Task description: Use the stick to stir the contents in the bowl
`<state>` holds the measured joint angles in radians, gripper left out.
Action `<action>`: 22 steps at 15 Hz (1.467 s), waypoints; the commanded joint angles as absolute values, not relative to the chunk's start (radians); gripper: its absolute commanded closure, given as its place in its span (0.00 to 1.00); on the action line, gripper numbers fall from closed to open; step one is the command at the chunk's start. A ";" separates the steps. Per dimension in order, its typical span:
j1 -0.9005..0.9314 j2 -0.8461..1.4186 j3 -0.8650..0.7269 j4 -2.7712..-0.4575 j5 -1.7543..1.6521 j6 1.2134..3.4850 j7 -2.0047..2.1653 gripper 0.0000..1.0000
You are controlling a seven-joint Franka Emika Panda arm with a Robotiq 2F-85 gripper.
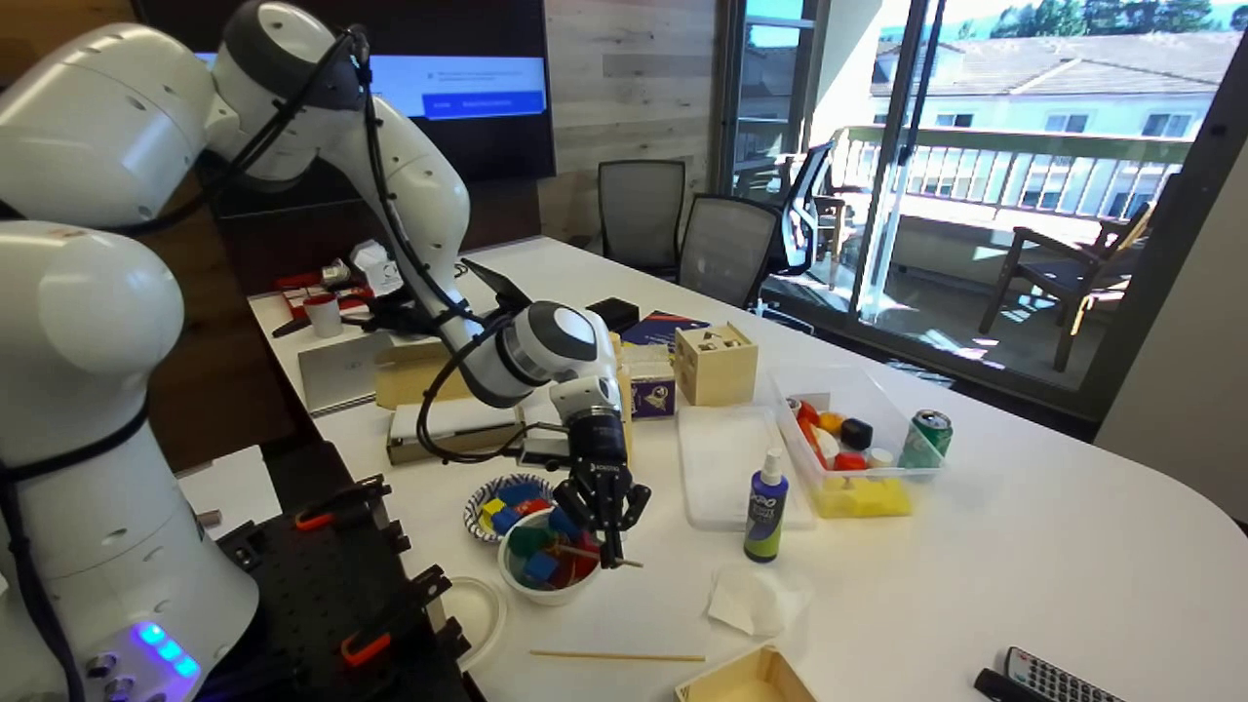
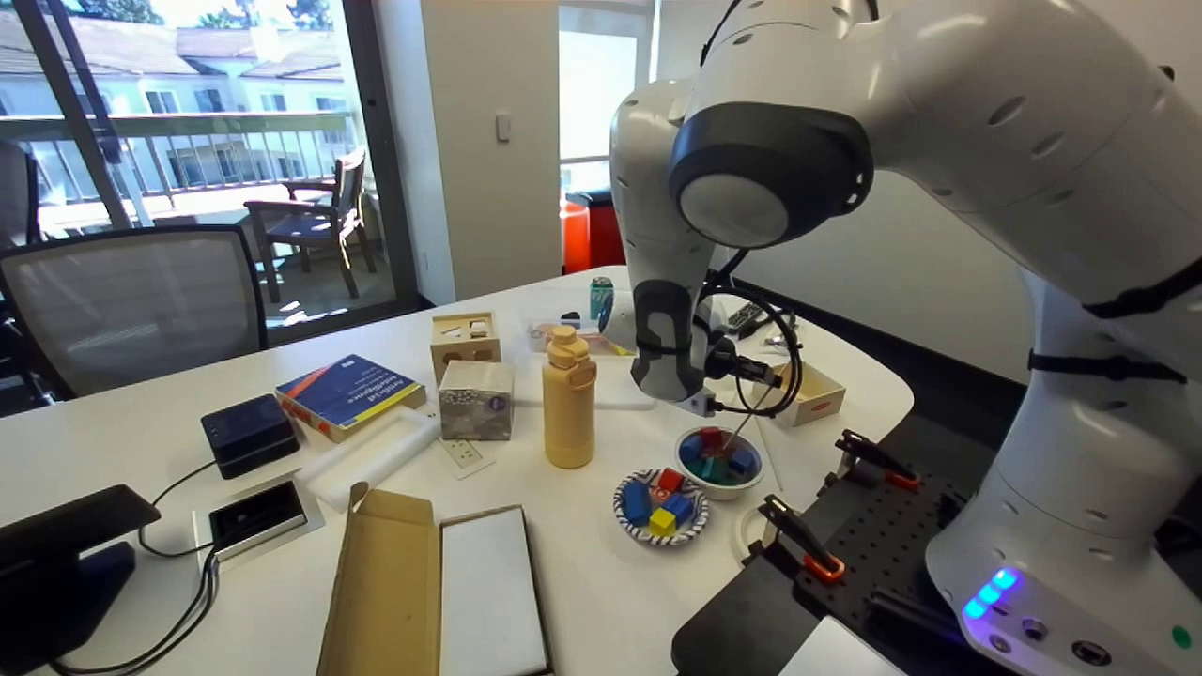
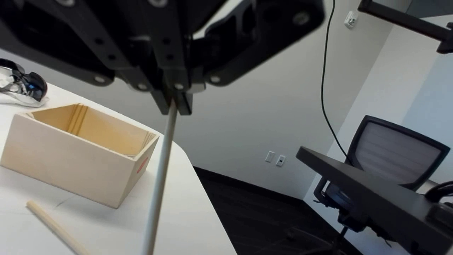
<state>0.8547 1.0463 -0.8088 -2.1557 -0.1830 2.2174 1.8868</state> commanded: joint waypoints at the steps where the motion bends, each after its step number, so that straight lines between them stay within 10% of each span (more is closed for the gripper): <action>1: 0.772 1.061 -0.743 -2.065 -0.267 2.129 1.938 0.99; 22: 0.509 0.896 -0.407 -1.985 -0.683 1.912 2.219 0.99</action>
